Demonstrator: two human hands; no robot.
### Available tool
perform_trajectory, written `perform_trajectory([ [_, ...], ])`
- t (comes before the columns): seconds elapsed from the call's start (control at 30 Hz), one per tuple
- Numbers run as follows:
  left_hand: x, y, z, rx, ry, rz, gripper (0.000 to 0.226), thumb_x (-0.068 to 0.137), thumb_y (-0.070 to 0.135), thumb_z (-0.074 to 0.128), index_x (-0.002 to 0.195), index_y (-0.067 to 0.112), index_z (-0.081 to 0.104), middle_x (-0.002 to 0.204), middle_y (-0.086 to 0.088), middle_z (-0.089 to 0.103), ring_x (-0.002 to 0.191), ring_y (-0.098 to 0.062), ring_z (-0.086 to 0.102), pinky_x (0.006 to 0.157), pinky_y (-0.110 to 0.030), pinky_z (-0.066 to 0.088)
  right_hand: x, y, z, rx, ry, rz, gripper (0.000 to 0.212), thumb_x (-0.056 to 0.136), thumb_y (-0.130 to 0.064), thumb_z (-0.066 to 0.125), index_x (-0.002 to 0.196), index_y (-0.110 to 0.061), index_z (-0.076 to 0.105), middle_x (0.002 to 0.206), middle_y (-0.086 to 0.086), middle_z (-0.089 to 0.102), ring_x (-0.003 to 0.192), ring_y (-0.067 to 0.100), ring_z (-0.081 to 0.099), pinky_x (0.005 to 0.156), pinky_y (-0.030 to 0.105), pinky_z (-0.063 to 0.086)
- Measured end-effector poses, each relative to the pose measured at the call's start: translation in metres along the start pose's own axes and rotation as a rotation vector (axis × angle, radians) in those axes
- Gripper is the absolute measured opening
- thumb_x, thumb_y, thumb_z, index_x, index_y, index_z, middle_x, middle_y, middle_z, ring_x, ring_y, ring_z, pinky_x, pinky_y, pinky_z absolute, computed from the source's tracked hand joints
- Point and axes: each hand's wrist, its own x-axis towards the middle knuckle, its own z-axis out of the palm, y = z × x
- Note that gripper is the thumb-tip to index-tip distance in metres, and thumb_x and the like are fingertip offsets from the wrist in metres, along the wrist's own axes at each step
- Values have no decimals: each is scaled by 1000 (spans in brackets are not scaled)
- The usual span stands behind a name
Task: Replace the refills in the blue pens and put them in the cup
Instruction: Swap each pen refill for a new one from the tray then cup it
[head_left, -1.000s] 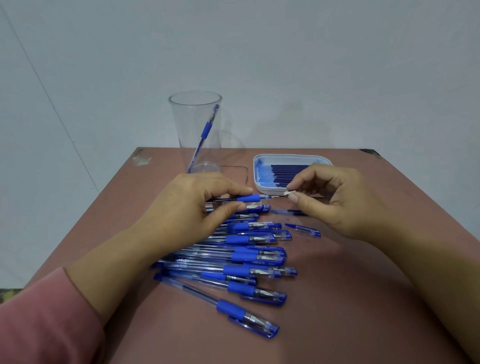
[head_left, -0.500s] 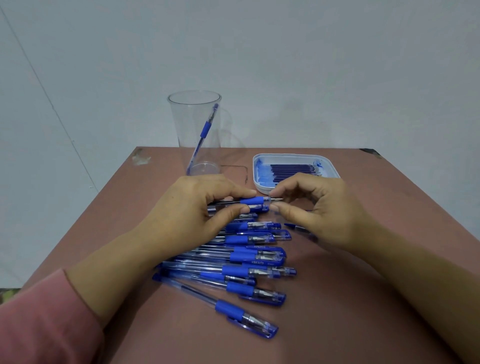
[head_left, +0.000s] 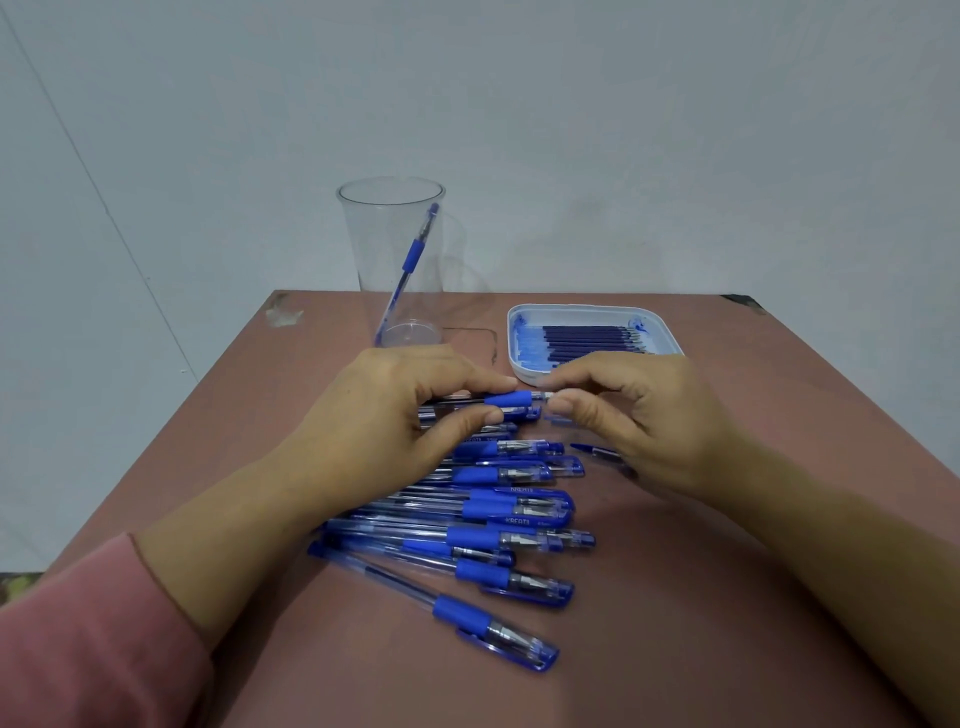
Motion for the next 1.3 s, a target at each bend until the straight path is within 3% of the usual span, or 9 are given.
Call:
perform_trajectory([
  [0.17,0,0,-1,-2,7,-14,28,87,25,73,114,31,69,91,30,60,83,7,61,73,-17,52,0,1,3,-77,59,-78,13,83,-22,70,95,-16,68,83,-12,65,81,-1,60,74,10,47],
  [0.3,0,0,-1,0,7,-14,29,87,25,73,114,31,69,93,28,62,85,6,62,74,-21,54,1,2,2,-59,22,-52,24,89,-34,58,99,-15,70,86,-11,67,83,-4,60,74,8,44],
  [0.4,1,0,0,-1,7,-15,27,88,30,70,115,31,69,93,29,61,85,7,62,74,-20,53,-1,2,1,-41,50,-60,28,84,-35,68,107,-19,67,87,-9,68,85,-2,61,77,5,44],
  [0.63,0,1,-1,-9,-1,-7,27,87,30,68,114,33,69,93,33,59,85,9,61,75,-13,50,0,2,1,-63,4,-33,23,90,-36,58,94,-17,71,81,-10,68,78,2,62,68,14,47],
  [0.73,0,1,-1,-5,-2,-12,28,87,31,67,115,32,69,92,36,56,85,11,59,76,-9,47,-1,0,1,-15,29,-14,25,82,-33,69,105,-23,66,86,-19,64,81,-1,62,72,6,44],
  [0.87,0,2,-2,-9,-8,-14,28,87,30,68,115,33,68,93,34,58,85,8,61,75,-11,49,0,1,3,-78,42,-69,12,86,-26,68,91,-15,67,81,-11,64,79,0,59,72,10,45],
  [0.97,0,1,-1,-14,-15,-16,28,87,30,69,115,33,68,93,34,58,86,9,61,75,-10,48,0,2,1,-55,12,-38,22,90,-35,57,93,-18,70,83,-9,68,80,1,61,69,13,47],
  [1.07,0,1,-1,-14,-15,-17,28,88,30,69,115,32,69,91,36,56,84,10,60,74,-10,48,-1,0,1,-19,38,-53,22,83,-36,68,102,-24,64,88,-11,67,84,-2,62,75,6,45],
  [1.3,0,2,0,-17,-6,0,28,87,29,68,114,33,69,92,35,57,85,10,60,75,-12,49,0,2,2,-90,12,-73,22,90,-32,57,91,-14,69,81,-9,64,77,-1,57,70,12,44],
])
